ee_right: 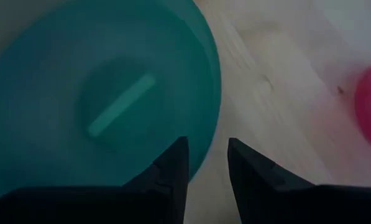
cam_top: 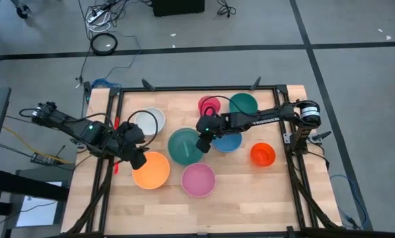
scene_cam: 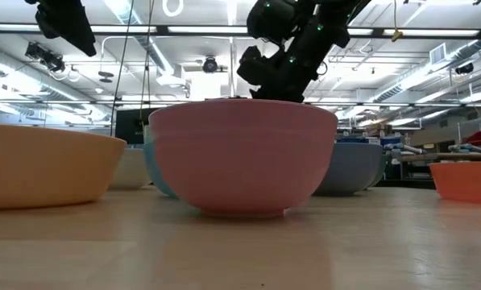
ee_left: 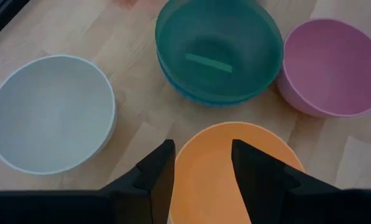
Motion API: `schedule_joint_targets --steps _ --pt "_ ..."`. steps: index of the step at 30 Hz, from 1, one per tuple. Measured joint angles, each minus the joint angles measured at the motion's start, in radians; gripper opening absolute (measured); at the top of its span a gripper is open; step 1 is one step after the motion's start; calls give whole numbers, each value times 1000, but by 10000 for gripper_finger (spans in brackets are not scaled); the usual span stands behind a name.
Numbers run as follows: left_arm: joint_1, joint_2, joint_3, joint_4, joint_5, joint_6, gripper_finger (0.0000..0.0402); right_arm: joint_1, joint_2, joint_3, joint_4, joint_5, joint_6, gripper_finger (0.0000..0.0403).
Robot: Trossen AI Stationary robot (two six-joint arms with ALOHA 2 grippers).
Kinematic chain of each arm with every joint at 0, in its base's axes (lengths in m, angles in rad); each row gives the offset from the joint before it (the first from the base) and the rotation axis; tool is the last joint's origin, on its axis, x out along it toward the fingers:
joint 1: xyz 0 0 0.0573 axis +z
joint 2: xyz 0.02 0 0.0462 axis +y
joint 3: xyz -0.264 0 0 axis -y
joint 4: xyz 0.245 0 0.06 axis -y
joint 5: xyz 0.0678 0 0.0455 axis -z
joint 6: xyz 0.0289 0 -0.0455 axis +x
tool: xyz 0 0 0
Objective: Nest bowls inside each other
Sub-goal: Stack the dark green bowl on top of the light blue bowl, then stack the light orange bowl on top of the dark green bowl
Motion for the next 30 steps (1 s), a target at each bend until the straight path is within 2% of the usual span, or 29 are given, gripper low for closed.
schedule_joint_targets --steps 4,9,17,22,25,30 --pt "0 0 0 1 8 -3 168 1 -27 1 9 0 -4 100" --pt "-16 1 0 1 139 -56 168 19 -96 3 13 2 -19 99" --pt "-60 47 -98 -71 166 -179 168 79 -269 3 2 67 -68 100" --pt "-55 85 -180 -142 149 -194 168 133 -395 4 -39 116 -79 100" --pt "-46 85 -233 -74 171 -195 168 172 -460 4 -68 160 -71 100" --pt "-35 77 -296 85 281 -187 170 233 -522 4 -80 231 -71 100"
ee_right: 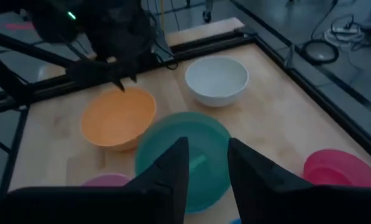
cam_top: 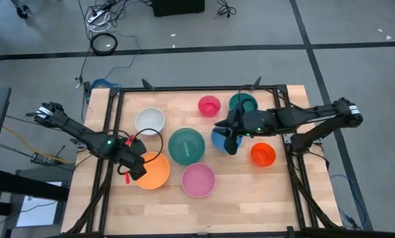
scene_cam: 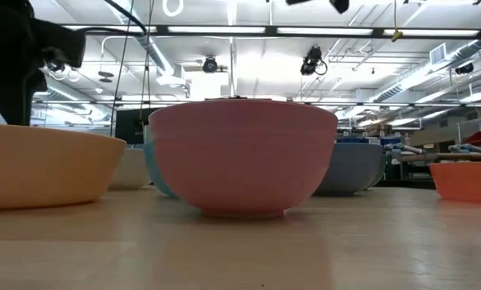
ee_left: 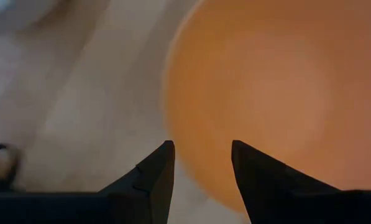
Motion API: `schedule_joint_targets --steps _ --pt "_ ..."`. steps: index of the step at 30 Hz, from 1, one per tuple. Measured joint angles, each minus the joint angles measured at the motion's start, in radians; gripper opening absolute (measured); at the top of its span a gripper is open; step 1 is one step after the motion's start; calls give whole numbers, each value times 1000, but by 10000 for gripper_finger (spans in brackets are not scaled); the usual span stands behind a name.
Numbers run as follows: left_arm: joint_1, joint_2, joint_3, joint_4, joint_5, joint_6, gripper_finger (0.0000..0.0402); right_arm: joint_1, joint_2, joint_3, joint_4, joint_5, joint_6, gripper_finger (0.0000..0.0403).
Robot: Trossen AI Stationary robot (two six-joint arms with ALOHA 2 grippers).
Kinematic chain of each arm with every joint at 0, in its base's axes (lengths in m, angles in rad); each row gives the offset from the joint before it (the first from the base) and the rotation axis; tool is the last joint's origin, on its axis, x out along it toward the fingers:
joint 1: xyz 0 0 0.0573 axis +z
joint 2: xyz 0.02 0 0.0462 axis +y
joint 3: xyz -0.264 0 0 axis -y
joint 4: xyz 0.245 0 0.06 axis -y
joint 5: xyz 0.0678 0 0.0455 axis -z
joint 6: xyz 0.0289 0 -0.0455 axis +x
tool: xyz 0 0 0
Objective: Nest bowls inside each other
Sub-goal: Stack the light orange bowl on top of the dark green bowl
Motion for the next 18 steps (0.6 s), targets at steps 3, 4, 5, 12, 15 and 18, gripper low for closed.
schedule_joint_targets --steps 3,4,5,12,15,18 --pt "2 0 -12 -7 5 1 178 20 -12 0 -2 20 3 100" --pt "4 0 -12 -3 10 1 182 26 -12 0 -4 20 10 100" --pt "6 0 -12 -2 16 1 186 30 -10 0 -10 20 14 100" --pt "50 1 -12 -21 28 4 218 41 14 -1 -61 20 47 100" --pt "69 1 -20 -13 13 -30 225 44 19 -1 -66 17 52 100" --pt "81 2 -52 -4 11 -58 227 48 20 -1 -67 14 53 100"
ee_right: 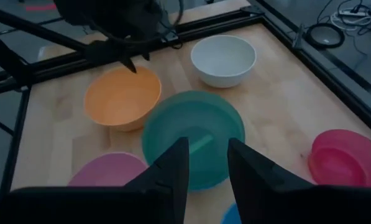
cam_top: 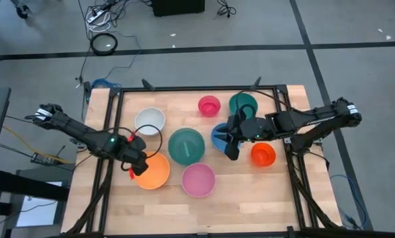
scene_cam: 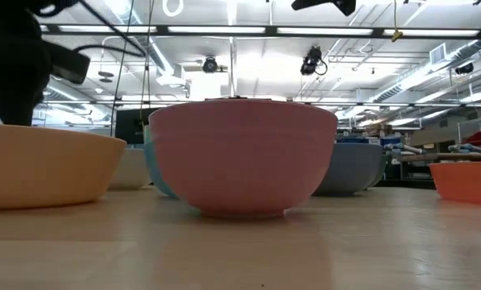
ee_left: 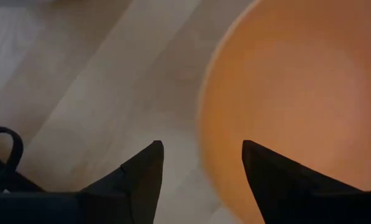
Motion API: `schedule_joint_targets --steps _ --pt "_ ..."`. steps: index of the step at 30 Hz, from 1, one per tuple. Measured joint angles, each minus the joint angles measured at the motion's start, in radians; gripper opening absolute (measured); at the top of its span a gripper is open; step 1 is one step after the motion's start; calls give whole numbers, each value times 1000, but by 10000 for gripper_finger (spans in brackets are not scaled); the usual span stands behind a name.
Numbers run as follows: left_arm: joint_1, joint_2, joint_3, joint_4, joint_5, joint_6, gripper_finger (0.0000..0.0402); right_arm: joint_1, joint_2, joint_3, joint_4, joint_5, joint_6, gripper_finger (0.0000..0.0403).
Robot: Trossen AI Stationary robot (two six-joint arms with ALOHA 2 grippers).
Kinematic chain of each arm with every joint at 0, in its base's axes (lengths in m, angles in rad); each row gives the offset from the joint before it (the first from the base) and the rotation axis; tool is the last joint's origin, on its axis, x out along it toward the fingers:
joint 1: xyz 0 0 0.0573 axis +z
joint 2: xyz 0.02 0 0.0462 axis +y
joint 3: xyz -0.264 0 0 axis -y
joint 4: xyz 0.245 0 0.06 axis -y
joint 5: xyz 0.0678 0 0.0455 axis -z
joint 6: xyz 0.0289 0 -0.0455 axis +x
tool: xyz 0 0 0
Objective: Nest bowls inside each other
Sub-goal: Stack the light orange bowl on top of the dark green bowl
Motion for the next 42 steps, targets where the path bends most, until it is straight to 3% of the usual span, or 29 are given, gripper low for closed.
schedule_joint_targets --steps 10,13,17,21,26,31,34,38,42 --pt "4 1 -125 183 7 -20 216 -1 0 0 3 0 17 100" --pt "4 1 -125 186 24 -6 165 -1 0 0 3 0 24 100" --pt "4 0 -125 213 34 7 33 -1 0 0 2 0 25 100" --pt "3 -2 -118 262 44 34 10 -1 0 0 2 0 21 100" --pt "-1 -12 20 244 20 117 8 -1 0 0 -2 1 16 100" --pt "-1 -17 282 61 -111 208 7 -2 6 0 -16 23 16 100" --pt "34 -18 407 50 -231 321 7 -2 13 0 -19 32 15 100" --pt "157 2 465 84 -284 488 7 -8 25 0 -21 32 15 100" --pt "280 60 465 173 -237 612 7 -8 28 0 -19 33 16 100"
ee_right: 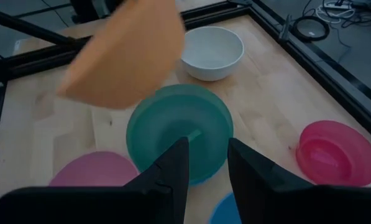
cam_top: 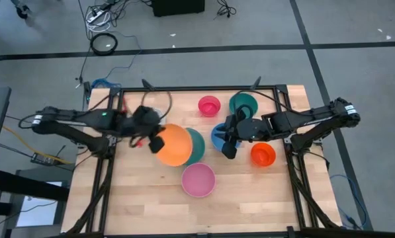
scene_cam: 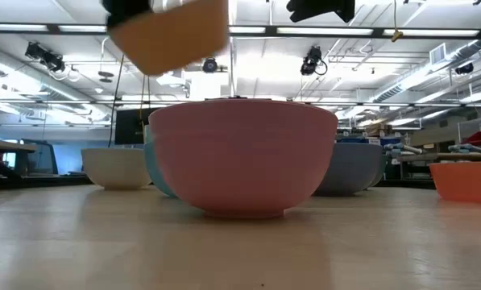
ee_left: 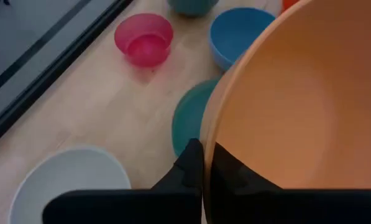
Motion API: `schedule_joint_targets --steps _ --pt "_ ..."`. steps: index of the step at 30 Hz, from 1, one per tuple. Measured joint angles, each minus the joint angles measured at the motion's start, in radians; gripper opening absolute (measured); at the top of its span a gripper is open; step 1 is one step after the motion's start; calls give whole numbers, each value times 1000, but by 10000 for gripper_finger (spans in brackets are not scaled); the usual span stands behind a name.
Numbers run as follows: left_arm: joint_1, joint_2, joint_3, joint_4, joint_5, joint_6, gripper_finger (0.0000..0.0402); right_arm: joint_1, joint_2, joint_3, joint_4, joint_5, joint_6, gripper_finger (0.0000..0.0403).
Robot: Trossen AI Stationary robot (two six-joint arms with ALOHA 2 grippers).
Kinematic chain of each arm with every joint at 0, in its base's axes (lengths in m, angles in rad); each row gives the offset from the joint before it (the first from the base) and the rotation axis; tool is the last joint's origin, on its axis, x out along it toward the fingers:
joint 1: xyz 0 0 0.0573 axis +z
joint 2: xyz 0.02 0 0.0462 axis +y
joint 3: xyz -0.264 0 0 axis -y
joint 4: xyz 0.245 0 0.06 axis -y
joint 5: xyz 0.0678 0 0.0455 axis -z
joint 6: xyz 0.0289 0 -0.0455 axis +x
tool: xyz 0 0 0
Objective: Nest bowls inside each other
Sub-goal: Stack the light orange bowl on top of the dark green bowl
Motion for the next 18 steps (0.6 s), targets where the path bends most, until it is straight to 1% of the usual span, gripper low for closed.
schedule_joint_targets --steps 4,9,18 --pt "77 99 0 51 77 76 7 0 0 0 -2 4 0 100" --pt "137 208 0 34 111 114 7 1 0 0 -18 25 0 100" --pt "206 350 0 64 171 184 7 6 0 0 -31 30 10 100"
